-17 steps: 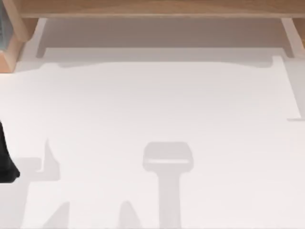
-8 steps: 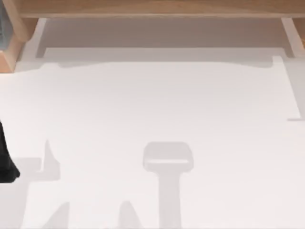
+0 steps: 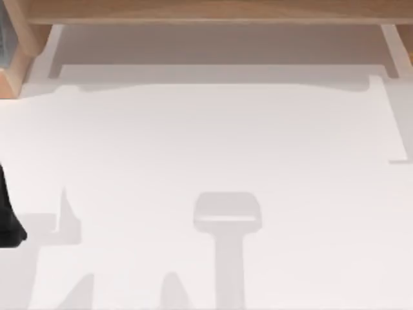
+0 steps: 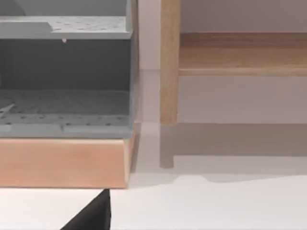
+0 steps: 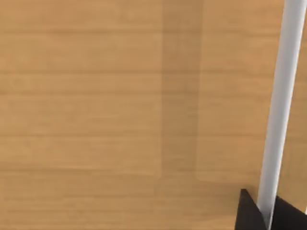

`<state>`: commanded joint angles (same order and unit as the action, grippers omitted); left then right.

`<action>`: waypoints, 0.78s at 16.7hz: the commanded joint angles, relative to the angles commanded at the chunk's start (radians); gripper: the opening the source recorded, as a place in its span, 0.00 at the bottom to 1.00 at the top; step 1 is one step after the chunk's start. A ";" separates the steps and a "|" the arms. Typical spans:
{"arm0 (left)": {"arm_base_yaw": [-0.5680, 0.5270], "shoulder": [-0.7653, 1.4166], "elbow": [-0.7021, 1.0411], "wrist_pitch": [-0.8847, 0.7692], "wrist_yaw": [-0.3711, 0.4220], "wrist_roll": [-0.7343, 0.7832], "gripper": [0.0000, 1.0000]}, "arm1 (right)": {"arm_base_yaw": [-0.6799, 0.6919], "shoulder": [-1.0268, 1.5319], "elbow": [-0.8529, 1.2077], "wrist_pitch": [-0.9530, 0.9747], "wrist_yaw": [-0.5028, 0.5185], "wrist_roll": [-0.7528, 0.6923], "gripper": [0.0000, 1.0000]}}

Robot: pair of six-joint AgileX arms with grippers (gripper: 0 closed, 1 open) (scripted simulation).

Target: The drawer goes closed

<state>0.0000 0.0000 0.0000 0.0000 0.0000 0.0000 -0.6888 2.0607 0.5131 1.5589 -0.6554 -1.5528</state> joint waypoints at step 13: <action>0.000 0.000 0.000 0.000 0.000 0.000 1.00 | 0.115 0.085 0.219 -0.142 0.119 0.000 0.00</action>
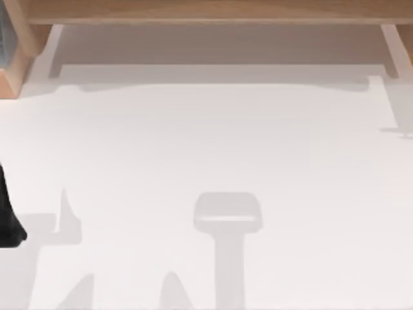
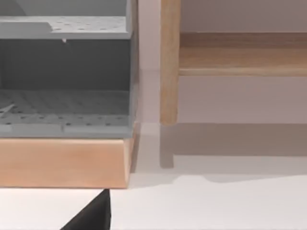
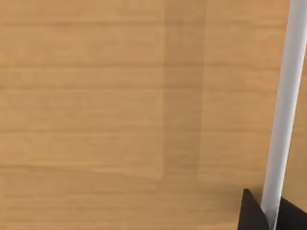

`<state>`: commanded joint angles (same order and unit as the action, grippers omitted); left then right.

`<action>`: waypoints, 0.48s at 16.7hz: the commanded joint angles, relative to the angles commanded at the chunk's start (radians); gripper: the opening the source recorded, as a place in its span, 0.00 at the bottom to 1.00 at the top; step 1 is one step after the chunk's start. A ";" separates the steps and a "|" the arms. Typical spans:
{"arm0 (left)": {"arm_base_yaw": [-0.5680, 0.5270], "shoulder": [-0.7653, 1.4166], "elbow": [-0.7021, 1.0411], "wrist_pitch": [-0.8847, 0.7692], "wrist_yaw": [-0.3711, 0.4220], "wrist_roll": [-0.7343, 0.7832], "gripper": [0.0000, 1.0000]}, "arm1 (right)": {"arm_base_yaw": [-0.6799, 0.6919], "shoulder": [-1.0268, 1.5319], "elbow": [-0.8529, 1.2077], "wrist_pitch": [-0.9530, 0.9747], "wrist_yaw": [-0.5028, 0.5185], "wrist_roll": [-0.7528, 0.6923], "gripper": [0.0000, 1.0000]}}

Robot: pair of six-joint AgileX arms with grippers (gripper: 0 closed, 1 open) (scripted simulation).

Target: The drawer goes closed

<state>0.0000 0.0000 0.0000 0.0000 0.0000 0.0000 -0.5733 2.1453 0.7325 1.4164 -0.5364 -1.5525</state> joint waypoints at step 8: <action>0.000 0.000 0.000 0.000 0.000 0.000 1.00 | 0.043 0.060 0.161 -0.085 0.049 0.002 0.00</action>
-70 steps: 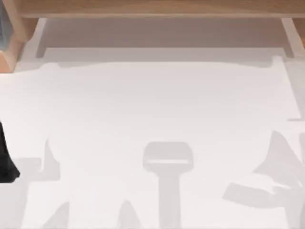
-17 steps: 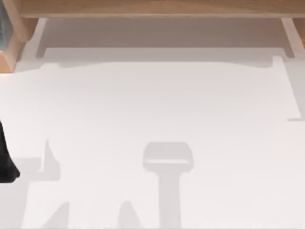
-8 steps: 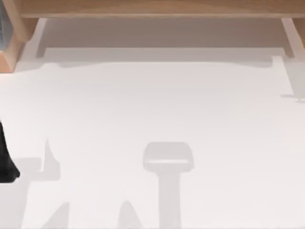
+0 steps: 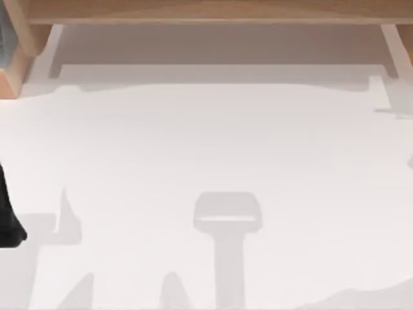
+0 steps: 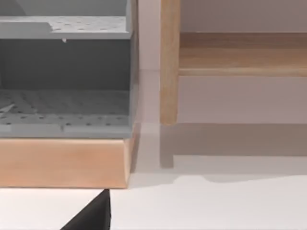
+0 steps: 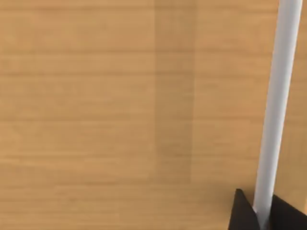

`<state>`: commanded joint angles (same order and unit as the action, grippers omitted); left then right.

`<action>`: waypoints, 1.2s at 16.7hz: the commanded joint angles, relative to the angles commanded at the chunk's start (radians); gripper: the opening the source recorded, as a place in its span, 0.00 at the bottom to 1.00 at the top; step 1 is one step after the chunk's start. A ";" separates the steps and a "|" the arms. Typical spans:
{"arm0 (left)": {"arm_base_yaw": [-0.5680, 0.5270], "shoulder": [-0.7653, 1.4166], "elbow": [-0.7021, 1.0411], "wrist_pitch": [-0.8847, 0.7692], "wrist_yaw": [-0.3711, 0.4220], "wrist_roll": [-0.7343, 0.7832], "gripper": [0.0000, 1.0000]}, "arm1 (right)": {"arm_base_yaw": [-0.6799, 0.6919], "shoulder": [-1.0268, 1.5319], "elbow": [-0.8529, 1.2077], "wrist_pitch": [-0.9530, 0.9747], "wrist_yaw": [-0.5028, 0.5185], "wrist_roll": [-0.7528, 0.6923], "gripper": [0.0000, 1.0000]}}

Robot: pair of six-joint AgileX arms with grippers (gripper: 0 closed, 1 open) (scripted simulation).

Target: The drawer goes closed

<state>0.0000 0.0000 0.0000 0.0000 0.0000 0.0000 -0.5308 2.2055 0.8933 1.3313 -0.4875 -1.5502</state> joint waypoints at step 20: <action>0.000 0.000 0.000 0.000 0.000 0.000 1.00 | 0.095 0.168 0.362 -0.219 0.101 -0.001 0.00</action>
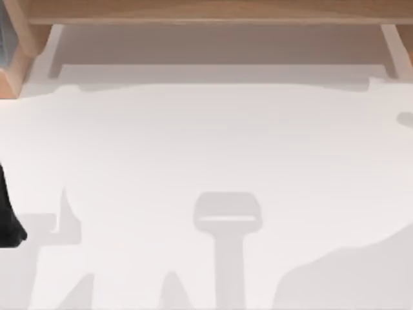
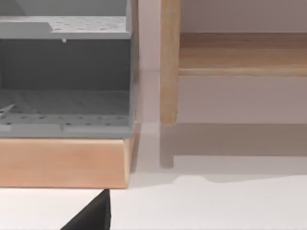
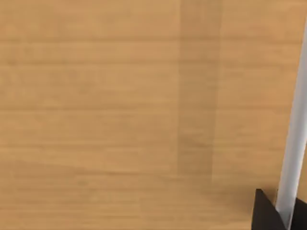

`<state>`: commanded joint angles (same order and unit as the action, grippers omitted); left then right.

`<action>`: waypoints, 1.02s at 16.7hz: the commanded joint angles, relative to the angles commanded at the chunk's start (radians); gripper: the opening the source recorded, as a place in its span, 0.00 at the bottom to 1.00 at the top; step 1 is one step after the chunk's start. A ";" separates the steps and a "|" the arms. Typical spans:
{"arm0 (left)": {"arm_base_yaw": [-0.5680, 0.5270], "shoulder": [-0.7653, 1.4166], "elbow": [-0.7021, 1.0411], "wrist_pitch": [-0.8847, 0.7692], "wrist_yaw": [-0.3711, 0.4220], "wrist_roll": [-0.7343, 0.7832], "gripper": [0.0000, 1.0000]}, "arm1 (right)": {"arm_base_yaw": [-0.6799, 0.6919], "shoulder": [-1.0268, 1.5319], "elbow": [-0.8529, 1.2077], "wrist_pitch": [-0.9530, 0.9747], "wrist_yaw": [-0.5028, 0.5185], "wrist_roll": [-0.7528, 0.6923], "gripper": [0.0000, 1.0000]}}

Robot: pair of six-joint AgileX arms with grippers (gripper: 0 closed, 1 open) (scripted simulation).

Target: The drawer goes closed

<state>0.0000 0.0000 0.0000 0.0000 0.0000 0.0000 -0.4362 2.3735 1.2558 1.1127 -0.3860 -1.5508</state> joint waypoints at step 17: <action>0.000 0.000 0.000 0.000 0.000 0.000 1.00 | 0.000 0.000 0.000 0.000 0.000 0.000 1.00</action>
<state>0.0000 0.0000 0.0000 0.0000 0.0000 0.0000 -0.4362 2.3735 1.2558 1.1127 -0.3860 -1.5508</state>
